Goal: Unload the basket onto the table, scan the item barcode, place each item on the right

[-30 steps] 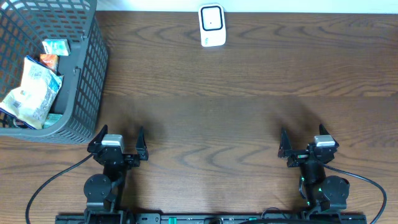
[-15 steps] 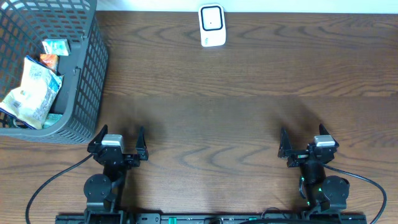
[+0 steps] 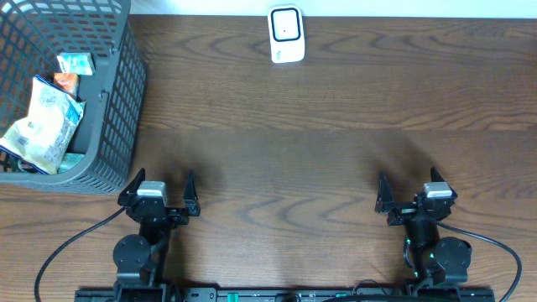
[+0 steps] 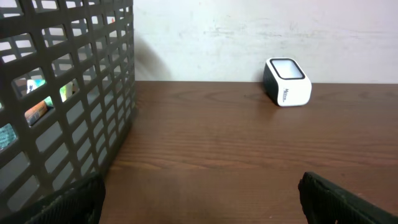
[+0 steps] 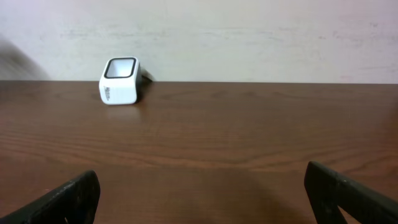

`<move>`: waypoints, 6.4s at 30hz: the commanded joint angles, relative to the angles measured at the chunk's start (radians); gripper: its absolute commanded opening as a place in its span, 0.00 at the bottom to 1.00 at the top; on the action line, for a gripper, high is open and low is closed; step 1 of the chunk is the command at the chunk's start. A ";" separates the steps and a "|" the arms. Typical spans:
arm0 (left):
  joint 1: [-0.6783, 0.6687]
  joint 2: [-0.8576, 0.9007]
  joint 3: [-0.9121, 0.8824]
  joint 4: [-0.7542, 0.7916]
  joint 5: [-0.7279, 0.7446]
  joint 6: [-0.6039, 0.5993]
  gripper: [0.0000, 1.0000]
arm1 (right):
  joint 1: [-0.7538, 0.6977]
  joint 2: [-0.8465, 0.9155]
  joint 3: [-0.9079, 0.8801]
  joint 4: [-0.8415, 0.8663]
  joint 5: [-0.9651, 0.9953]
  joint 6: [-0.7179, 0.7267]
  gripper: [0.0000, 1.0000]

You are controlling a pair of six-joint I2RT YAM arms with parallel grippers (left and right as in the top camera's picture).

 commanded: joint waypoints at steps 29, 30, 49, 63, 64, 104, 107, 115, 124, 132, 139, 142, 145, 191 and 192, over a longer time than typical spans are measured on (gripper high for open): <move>0.004 -0.006 -0.006 0.830 0.058 0.027 0.98 | 0.007 -0.005 -0.001 -0.004 -0.002 -0.014 0.99; 0.004 -0.003 0.003 0.866 0.058 0.039 0.97 | 0.007 -0.005 -0.001 -0.005 -0.002 -0.014 0.99; 0.004 0.737 0.860 0.078 0.423 0.116 0.98 | 0.007 -0.005 -0.001 -0.005 -0.002 -0.014 0.99; 0.145 1.160 1.527 -0.508 0.435 0.169 0.98 | 0.007 -0.005 -0.001 -0.004 -0.002 -0.014 0.99; 0.166 1.215 1.628 -0.623 0.436 0.205 0.98 | 0.007 -0.005 -0.001 -0.005 -0.002 -0.014 0.99; 0.551 1.911 2.062 -0.938 -0.097 0.375 0.98 | 0.007 -0.005 -0.001 -0.005 -0.002 -0.014 0.99; 0.551 1.984 2.062 -0.948 -0.141 0.419 0.98 | 0.007 -0.005 -0.001 -0.005 -0.002 -0.014 0.99; 0.549 2.153 2.062 -0.975 -0.206 0.473 0.98 | 0.007 -0.005 -0.001 -0.005 -0.002 -0.014 0.99; 0.508 2.180 2.055 -0.990 -0.288 0.586 0.98 | 0.007 -0.005 -0.001 -0.005 -0.002 -0.014 0.99; 0.508 2.180 2.003 -0.978 -0.389 0.586 0.98 | 0.007 -0.005 -0.001 -0.005 -0.002 -0.014 0.99; 0.510 2.180 1.900 -0.926 -0.389 0.586 0.98 | 0.007 -0.005 -0.001 -0.005 -0.002 -0.014 0.99; 0.517 2.180 1.866 -0.893 -0.397 0.586 0.98 | 0.007 -0.005 -0.001 -0.005 -0.002 -0.014 0.99; 0.533 2.180 1.847 -0.869 -0.396 0.581 0.98 | 0.007 -0.005 -0.001 -0.005 -0.002 -0.014 0.99; 0.587 1.604 1.883 -0.684 0.357 0.138 0.07 | 0.007 -0.005 -0.001 -0.005 -0.002 -0.014 0.99; 0.587 1.569 1.883 -0.678 0.357 0.106 0.07 | 0.007 -0.005 -0.001 -0.005 -0.002 -0.014 0.99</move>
